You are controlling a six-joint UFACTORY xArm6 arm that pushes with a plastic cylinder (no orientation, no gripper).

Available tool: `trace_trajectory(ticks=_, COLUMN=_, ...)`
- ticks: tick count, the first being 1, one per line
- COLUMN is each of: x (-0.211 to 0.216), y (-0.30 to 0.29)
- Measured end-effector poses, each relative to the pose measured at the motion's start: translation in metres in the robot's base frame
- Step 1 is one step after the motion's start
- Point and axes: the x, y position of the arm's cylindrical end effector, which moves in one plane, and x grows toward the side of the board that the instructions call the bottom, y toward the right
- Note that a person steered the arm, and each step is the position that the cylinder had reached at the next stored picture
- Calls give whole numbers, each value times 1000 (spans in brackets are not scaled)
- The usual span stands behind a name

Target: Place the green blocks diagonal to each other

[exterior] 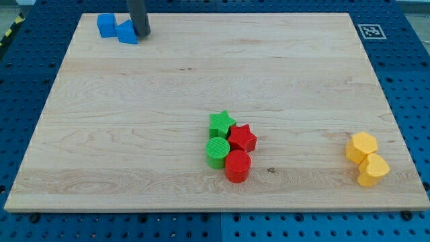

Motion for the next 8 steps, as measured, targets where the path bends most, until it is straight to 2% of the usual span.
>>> trace_trajectory(ticks=1, x=46, y=47)
trace_trajectory(ticks=2, x=117, y=60)
trace_trajectory(ticks=3, x=162, y=26)
trace_trajectory(ticks=4, x=239, y=21)
trace_trajectory(ticks=5, x=323, y=52)
trace_trajectory(ticks=6, x=356, y=114)
trace_trajectory(ticks=8, x=357, y=125)
